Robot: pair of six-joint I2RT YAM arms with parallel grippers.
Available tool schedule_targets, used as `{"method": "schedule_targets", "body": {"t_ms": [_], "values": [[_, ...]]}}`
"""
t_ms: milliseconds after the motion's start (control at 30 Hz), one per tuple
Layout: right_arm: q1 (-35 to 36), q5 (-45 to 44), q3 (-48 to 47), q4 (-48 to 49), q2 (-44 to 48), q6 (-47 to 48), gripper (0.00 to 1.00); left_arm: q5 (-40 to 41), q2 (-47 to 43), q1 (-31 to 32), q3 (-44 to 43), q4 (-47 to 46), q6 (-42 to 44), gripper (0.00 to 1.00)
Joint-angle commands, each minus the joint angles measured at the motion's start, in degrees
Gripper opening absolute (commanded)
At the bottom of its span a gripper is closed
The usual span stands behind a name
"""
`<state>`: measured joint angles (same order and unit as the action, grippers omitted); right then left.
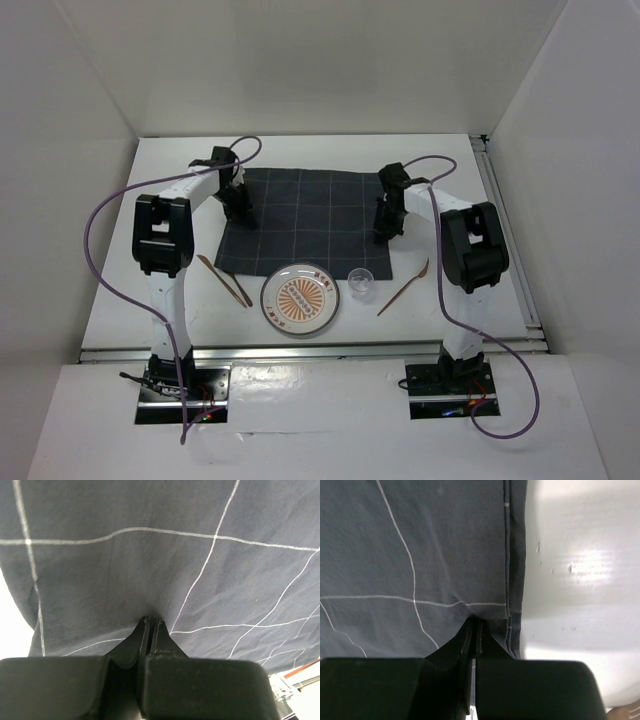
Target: Set the dinner table for one person
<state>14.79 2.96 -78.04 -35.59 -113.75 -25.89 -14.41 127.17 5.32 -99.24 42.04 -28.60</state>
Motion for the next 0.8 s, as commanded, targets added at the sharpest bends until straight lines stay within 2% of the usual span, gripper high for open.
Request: {"method": "schedule_targets", "body": {"t_ms": [0, 233, 367, 400, 433, 467, 500, 600, 700, 767], "values": [[-0.64, -5.68, -1.41, 1.23, -4.28, -0.3, 0.0, 0.79, -1.05, 0.65, 2.91, -0.55, 1.53, 0.0], [-2.3, -6.39, -2.03, 0.61, -4.28, 0.75, 0.0, -0.44, 0.18, 0.65, 1.59, 0.58, 2.58, 0.0], [-2.31, -4.2, -3.78, 0.09, 0.53, 1.98, 0.01, 0.52, -2.45, 0.65, 1.59, 1.29, 3.11, 0.0], [-2.31, -4.19, -4.48, -0.52, 1.6, 2.77, 0.03, 1.31, -4.11, 0.65, 0.99, 2.07, 3.63, 0.0], [-2.31, -3.15, -6.49, -0.53, 2.65, 3.38, 0.08, 1.93, -4.82, 0.65, -0.06, 3.47, 3.64, 0.0], [-2.31, -0.79, -7.64, -1.49, 3.53, 4.0, 0.24, 3.24, -5.53, 0.65, -0.77, 4.36, 3.64, 0.02], [-2.31, -0.76, -9.05, -3.24, 5.11, 5.31, 0.35, 3.25, -6.4, 0.65, -1.47, 4.97, 4.16, 0.11], [-0.11, -3.75, -12.05, -6.33, 9.59, 5.85, 0.59, 3.96, -10.27, 0.65, -4.11, 6.64, 4.17, 0.23], [-0.11, 0.18, -7.76, -6.95, 17.38, 4.71, 0.64, 6.75, -14.49, 0.65, -6.23, 7.97, 3.64, 0.25], [1.38, 0.91, -0.65, -6.95, 21.62, 4.01, 0.69, 8.69, -20.0, 0.65, -4.83, 8.5, 2.94, 0.3]]}}
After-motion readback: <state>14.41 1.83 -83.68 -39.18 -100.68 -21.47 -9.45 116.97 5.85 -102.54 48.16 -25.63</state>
